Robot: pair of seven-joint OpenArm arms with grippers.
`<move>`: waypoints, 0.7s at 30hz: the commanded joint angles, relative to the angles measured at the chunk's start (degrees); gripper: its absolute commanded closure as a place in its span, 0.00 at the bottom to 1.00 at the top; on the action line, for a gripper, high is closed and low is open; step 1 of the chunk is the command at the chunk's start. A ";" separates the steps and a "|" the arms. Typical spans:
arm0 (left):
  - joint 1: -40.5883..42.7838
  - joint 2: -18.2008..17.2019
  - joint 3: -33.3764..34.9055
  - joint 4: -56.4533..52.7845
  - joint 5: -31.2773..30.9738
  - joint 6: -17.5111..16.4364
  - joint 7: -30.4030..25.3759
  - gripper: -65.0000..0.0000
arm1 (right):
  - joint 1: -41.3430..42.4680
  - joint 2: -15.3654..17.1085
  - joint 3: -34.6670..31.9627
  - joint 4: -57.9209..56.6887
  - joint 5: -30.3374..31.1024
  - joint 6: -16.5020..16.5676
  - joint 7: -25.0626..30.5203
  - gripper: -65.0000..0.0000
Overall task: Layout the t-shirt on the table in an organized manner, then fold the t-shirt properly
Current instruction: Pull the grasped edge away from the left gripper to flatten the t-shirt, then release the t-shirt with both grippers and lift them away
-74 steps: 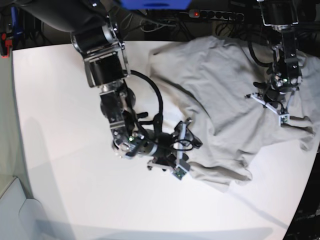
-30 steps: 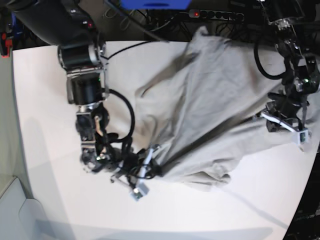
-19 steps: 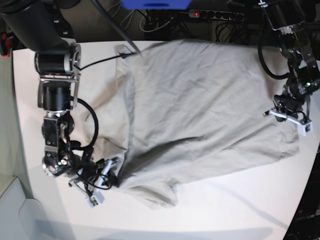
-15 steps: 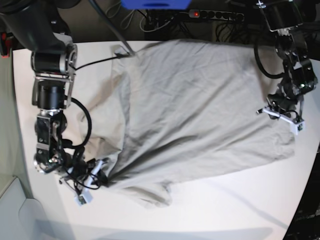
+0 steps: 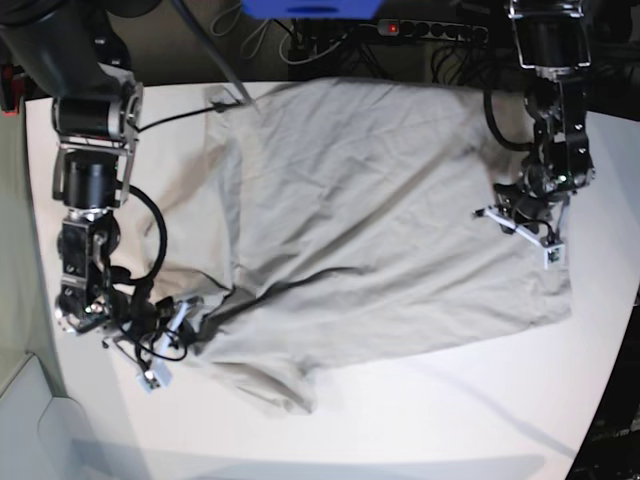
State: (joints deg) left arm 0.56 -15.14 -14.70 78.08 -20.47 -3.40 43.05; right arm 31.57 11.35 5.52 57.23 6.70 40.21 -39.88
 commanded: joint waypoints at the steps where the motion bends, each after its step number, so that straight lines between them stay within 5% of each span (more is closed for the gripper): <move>1: -0.95 -0.56 0.41 0.64 0.21 -0.25 -0.63 1.00 | 2.05 0.91 0.24 1.10 1.17 -0.21 0.98 0.82; 7: -2.97 -1.52 1.20 -3.05 6.89 -0.25 -4.41 1.00 | 1.17 1.35 0.85 1.54 1.26 -0.21 0.71 0.58; 14: -8.51 -5.83 1.47 -13.34 7.77 -0.34 -10.48 1.00 | -4.89 1.52 10.26 14.02 1.26 -0.21 0.71 0.59; 21: -18.01 -7.94 1.29 -14.30 8.29 -6.84 -10.48 1.00 | -14.39 1.52 14.83 20.26 1.26 -0.21 0.63 0.59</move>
State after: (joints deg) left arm -15.81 -21.91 -13.04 62.67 -12.03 -10.44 34.06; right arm 15.70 12.05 20.16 76.36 7.07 40.16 -40.69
